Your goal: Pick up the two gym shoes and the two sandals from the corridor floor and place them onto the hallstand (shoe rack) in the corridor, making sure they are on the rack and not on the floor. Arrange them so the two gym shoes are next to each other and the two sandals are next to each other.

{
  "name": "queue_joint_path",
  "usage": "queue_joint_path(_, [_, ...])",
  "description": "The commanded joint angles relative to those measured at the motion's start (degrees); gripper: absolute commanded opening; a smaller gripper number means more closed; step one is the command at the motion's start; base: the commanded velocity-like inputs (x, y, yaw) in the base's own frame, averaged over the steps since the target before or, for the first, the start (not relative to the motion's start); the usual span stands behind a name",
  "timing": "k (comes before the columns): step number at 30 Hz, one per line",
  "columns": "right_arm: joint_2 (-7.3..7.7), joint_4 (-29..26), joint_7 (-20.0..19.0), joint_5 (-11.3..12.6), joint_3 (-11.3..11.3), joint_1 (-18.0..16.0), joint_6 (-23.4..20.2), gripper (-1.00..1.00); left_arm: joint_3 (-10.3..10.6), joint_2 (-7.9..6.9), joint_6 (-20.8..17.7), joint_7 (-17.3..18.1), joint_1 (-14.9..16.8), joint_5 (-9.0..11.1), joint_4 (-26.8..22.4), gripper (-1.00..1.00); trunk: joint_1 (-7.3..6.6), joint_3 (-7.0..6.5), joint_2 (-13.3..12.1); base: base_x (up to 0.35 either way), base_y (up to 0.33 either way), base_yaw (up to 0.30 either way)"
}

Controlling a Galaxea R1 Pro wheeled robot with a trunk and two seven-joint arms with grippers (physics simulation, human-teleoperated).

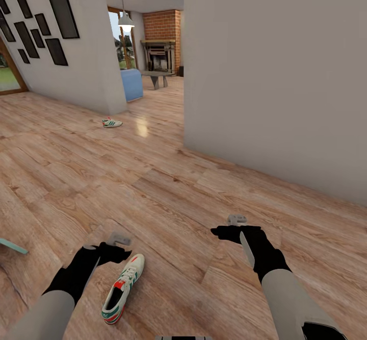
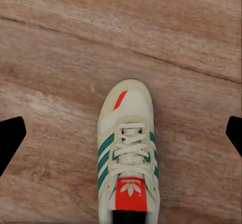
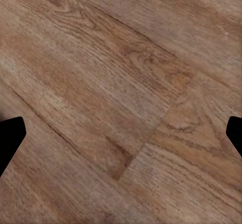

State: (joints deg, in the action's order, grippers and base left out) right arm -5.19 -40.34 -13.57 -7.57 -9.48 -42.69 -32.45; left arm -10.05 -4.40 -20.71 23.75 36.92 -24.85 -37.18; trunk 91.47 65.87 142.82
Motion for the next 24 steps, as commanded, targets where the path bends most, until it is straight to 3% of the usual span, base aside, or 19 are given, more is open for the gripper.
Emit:
queue_joint_path(1, [-0.08, -0.1, -0.5, -0.6, -0.4, 0.0, -0.2, 1.00, -0.6, 0.00, 0.1, 0.5, -0.3, -0.5, -0.1, 1.00, -0.01, 0.05, 0.0, 0.000, 0.000, 0.000])
queue_joint_path(4, [-0.08, -0.1, -0.5, -0.6, -0.4, 0.0, -0.2, 1.00, -1.6, -0.16, 1.1, 0.5, -1.3, -0.5, -0.1, 1.00, -0.01, 0.05, 0.0, 0.000, 0.000, 0.000])
queue_joint_path(5, [-0.08, -0.1, -0.5, -0.6, -0.4, 0.0, -0.2, 1.00, -5.2, -0.23, 21.1, 0.4, -2.8, -0.5, -0.1, 1.00, -0.01, 0.05, 0.0, 0.000, 0.000, 0.000])
queue_joint_path(11, [-0.08, -0.1, -0.5, -0.6, -0.4, 0.0, -0.2, 1.00, -5.8, -0.32, 25.6, -0.9, -4.4, -0.6, -0.1, 1.00, -0.01, 0.05, 0.0, 0.000, 0.000, 0.000])
queue_joint_path(16, [-0.08, -0.1, -0.5, -0.6, -0.4, 0.0, -0.2, 1.00, -5.9, -0.34, 30.0, -5.8, -6.1, -0.6, 0.9, 1.00, -0.01, 0.05, 0.0, 0.000, 0.000, 0.000])
queue_joint_path(17, [-0.08, -0.1, -0.5, -0.6, -0.4, 0.0, -0.2, 1.00, -5.9, -0.40, 33.0, -9.6, -6.7, -0.7, 3.0, 1.00, -0.01, 0.05, 0.0, 0.000, 0.000, 0.000])
queue_joint_path(18, [-0.08, -0.1, -0.5, -0.6, -0.4, 0.0, -0.2, 1.00, -5.9, -0.43, 33.7, -10.5, -6.8, -0.7, 4.0, 1.00, -0.01, 0.05, 0.0, 0.000, 0.000, 0.000])
queue_joint_path(24, [-0.08, -0.1, -0.5, -0.6, -0.4, 0.0, -0.2, 1.00, -5.9, -1.37, 35.6, -11.9, -7.0, -0.7, 7.2, 1.00, -0.01, 0.05, 0.0, 0.000, 0.000, 0.000])
